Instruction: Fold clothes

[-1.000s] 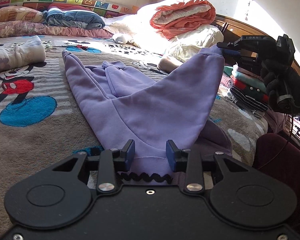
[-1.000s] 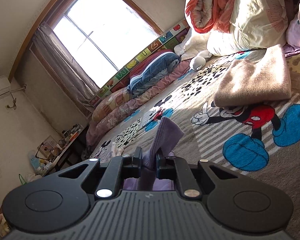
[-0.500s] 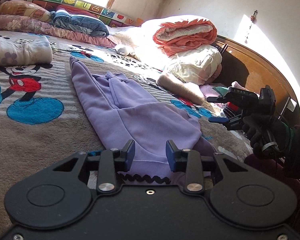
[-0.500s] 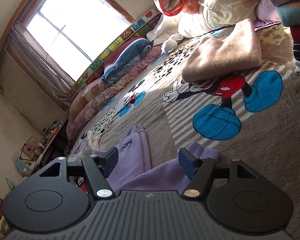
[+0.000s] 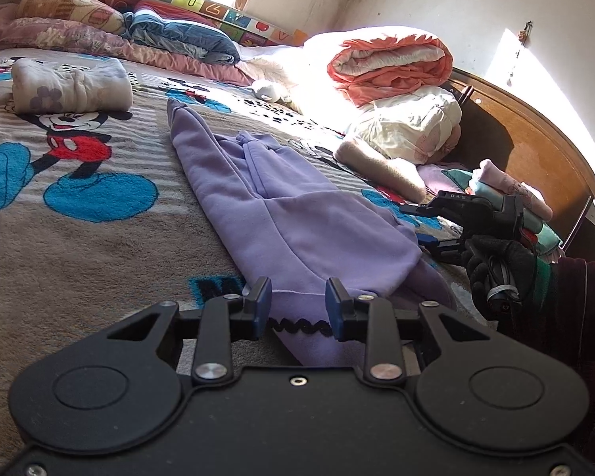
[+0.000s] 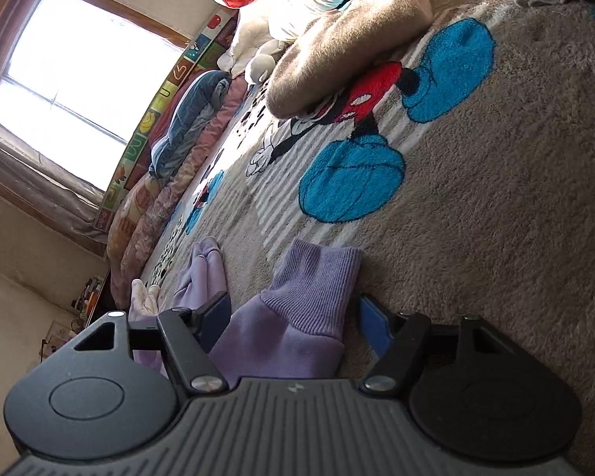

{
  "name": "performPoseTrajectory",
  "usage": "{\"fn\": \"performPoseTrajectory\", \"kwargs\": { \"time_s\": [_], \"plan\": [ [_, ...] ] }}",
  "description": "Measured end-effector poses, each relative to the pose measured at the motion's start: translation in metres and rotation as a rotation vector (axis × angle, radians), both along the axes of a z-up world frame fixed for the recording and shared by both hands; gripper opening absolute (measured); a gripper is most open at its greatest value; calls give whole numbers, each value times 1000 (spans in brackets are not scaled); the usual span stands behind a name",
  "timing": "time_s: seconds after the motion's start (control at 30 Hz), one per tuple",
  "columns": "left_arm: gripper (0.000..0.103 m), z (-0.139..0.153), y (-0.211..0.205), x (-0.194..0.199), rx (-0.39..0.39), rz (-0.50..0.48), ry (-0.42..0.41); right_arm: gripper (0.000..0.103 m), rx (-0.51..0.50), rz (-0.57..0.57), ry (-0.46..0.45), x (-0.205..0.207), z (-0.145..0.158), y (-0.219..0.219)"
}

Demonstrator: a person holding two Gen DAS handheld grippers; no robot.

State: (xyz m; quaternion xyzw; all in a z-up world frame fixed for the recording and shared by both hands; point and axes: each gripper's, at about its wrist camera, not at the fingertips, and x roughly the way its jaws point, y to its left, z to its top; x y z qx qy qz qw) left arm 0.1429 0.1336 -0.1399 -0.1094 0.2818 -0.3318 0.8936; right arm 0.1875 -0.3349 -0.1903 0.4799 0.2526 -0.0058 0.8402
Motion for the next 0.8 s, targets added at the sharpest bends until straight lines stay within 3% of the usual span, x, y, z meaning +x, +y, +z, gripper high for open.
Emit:
{"fn": "performPoseTrajectory", "kwargs": {
  "time_s": [0.03, 0.07, 0.1, 0.27, 0.53, 0.7, 0.8],
  "plan": [
    [28, -1, -3, 0, 6, -11, 1, 48, 4, 19, -4, 3, -2, 0],
    [28, -2, -6, 1, 11, -19, 2, 23, 9, 37, -7, 6, -4, 1],
    [28, -2, -8, 1, 16, -27, 4, 19, -2, 59, -1, 8, -5, 3],
    [28, -5, -11, 2, 20, -45, 6, 16, -35, 83, -94, 5, 18, 7],
    [28, -6, -22, 2, 44, -78, 0, 16, -74, 141, -267, -1, 85, 6],
    [28, -7, -23, 2, 56, -87, -1, 16, -92, 143, -305, -7, 98, 2],
    [28, -9, -26, 2, 76, -97, 1, 16, -93, 126, -283, -11, 90, -1]
  ]
}}
